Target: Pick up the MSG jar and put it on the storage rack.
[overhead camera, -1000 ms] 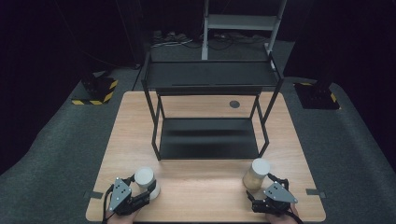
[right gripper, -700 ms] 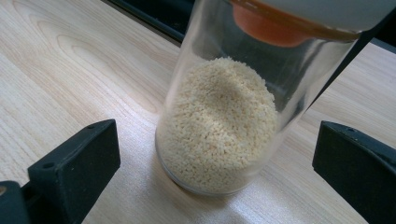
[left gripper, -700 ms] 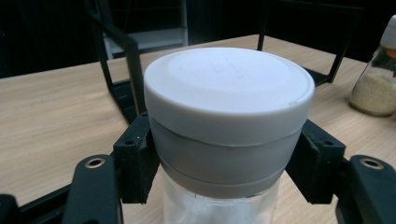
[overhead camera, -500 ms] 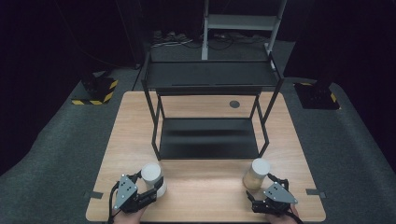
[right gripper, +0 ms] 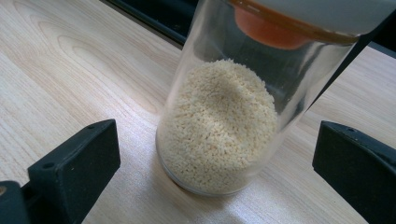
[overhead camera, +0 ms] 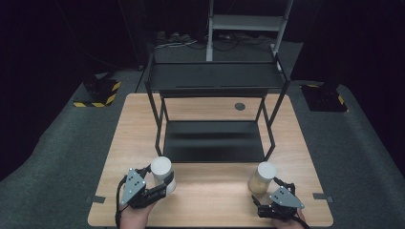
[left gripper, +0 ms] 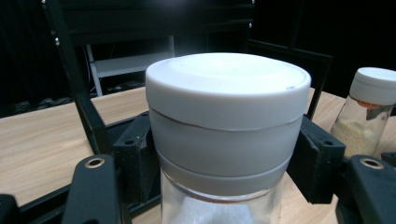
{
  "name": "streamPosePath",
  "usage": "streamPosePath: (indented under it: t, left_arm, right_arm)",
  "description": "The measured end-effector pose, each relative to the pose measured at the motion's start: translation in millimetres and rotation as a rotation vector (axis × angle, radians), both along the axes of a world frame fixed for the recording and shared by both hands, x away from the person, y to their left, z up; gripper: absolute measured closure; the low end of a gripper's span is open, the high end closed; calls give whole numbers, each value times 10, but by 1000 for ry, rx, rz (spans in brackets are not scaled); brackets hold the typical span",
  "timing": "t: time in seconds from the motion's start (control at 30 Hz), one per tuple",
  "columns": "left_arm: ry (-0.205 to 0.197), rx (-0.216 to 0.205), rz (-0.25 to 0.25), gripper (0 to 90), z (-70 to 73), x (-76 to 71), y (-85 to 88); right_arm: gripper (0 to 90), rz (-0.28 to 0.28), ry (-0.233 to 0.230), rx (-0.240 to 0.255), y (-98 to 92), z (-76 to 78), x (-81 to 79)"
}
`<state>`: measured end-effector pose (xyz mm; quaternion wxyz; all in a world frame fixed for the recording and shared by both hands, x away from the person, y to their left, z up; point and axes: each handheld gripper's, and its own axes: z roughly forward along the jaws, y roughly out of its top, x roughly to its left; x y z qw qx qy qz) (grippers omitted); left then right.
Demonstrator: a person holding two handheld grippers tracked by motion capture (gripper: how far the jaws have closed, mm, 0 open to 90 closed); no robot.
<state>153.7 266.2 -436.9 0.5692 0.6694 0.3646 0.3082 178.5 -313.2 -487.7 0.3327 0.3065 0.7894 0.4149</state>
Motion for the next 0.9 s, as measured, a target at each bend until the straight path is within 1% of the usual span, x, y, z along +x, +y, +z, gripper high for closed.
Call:
streamPosePath:
  t: [0.07,0.1,0.13,0.23,0.3,0.33,0.37,0.4,0.43,0.5,0.53,0.57,0.6,0.63,0.7,0.73,0.77,0.8,0.83,0.9]
  left_arm:
    - [-1,0,-2,343,21,23,-10]
    - [-1,-2,-8,343,69,72,-30]
    - [-1,-2,-8,343,69,72,-30]
    - [-6,-7,-19,343,158,149,-70]
    - [-25,2,-25,344,273,218,-132]
    - [-25,2,-25,343,273,218,-132]
    - [-36,5,-31,343,342,259,-168]
    - [-36,5,-31,343,342,259,-168]
    - [-42,5,-36,343,399,296,-197]
    - [-49,4,-42,343,450,333,-232]
    - [-49,4,-42,343,450,333,-232]
    - [-57,6,-46,343,496,366,-271]
    - [-57,6,-46,343,496,366,-271]
    - [-61,5,-51,343,539,403,-307]
    - [-62,2,-53,343,552,417,-316]
    - [-64,-16,-60,343,586,450,-334]
    - [-64,-21,-63,343,617,469,-345]
    - [-64,-21,-63,343,617,469,-345]
    - [-69,-18,-68,343,678,496,-376]
    - [-79,-10,-71,343,743,516,-405]
  right_arm:
    - [0,1,2,1,-2,1,2]
    - [0,1,7,4,-5,6,7]
    - [0,1,7,4,-5,6,7]
    - [0,4,9,9,-19,6,15]
    - [0,5,9,13,-24,5,14]
    - [0,5,9,13,-24,5,14]
    - [0,6,8,14,-28,3,14]
    - [0,6,8,14,-28,3,14]
    - [0,6,9,14,-29,4,15]
    - [0,7,9,16,-30,2,15]
    - [0,7,9,16,-30,2,15]
    - [0,8,9,16,-32,3,15]
    - [0,8,9,16,-32,3,15]
    - [0,7,10,16,-32,4,16]
    - [0,7,10,17,-34,3,16]
    - [0,7,9,18,-35,2,16]
    - [0,6,9,19,-37,1,16]
    - [0,5,9,21,-38,1,14]
    - [0,5,10,21,-38,1,14]
    - [0,5,10,21,-38,2,15]
